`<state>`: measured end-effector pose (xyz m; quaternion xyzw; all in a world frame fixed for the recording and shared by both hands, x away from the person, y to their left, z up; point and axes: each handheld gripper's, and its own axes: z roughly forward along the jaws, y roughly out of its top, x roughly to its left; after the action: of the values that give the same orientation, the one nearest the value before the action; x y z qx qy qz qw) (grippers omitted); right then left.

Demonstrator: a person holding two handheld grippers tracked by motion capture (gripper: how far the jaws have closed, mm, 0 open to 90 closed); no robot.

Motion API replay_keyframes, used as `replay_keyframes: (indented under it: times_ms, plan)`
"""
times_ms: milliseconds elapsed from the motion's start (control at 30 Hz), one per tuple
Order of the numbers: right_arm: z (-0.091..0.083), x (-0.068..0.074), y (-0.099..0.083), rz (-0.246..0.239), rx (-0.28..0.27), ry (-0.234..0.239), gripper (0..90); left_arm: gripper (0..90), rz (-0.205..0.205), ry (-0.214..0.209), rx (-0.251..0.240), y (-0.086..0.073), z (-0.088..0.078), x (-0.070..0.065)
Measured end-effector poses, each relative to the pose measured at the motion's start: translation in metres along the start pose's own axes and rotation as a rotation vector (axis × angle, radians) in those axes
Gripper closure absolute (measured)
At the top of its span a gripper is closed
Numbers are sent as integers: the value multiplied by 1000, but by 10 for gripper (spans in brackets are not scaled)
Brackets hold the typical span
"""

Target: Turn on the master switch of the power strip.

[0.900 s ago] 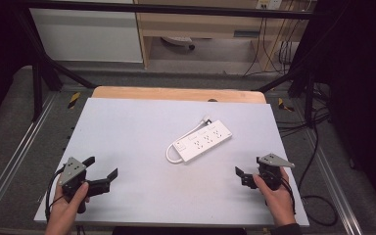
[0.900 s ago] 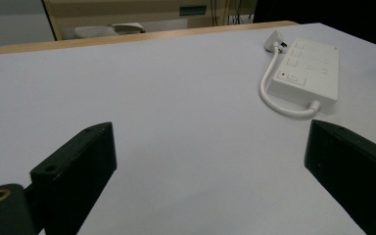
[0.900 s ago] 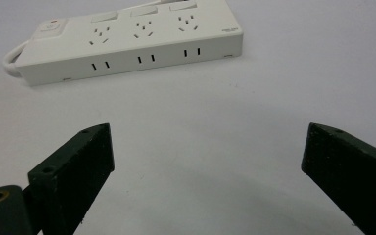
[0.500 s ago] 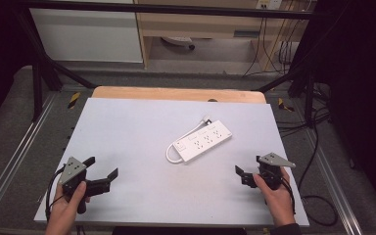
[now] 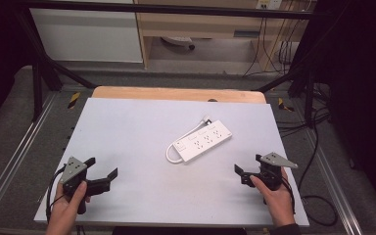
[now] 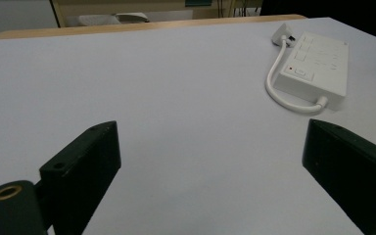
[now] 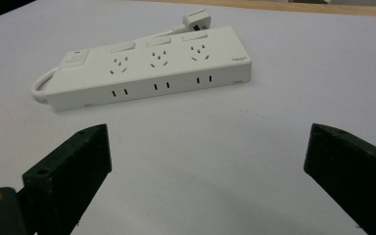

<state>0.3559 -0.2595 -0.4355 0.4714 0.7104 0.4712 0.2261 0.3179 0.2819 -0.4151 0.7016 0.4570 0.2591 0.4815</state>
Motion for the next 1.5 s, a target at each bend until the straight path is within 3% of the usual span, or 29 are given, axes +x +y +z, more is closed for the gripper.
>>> replay_keyframes:
  times_ms: [367,1000,1133,1400,1500]
  plan:
    - [1,3,2,1,-19,22,57,57,-7,1,-1,0,1,0]
    - [16,28,22,-43,-28,74,69,57,16,-25,-19,1,1,-5]
    - [14,31,30,-46,-56,71,138,57,23,-19,-14,1,1,-7]
    - [22,41,41,-97,-64,71,434,59,-6,-29,-20,1,1,-4]
    - [28,47,45,-111,-61,86,547,59,4,-32,-19,1,0,-5]
